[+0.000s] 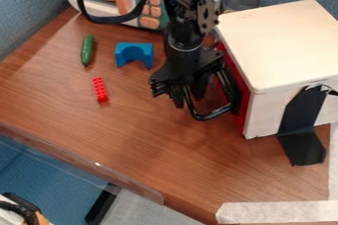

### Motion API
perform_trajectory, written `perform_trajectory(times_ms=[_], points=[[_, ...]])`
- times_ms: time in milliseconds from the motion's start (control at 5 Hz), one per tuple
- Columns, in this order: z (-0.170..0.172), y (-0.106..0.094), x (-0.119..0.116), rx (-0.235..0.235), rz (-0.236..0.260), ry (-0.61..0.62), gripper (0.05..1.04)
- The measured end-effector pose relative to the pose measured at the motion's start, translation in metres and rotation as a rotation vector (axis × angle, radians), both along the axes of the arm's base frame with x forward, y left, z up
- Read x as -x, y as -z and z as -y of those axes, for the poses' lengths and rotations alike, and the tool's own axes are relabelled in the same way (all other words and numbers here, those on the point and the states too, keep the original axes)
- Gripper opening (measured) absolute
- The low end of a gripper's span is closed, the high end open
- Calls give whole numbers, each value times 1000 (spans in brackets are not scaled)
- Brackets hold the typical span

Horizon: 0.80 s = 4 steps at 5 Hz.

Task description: Opening a small drawer

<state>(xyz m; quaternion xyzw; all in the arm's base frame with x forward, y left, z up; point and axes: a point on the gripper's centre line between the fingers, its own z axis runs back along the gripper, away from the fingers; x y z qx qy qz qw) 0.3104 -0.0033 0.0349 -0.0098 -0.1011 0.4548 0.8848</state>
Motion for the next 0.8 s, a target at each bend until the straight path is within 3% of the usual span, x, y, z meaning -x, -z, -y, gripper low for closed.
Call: perform_trajectory(times_ms=[200, 800], points=[[-1, -2, 6, 1, 0, 11, 200], [-20, -27, 26, -16, 50, -24, 176]])
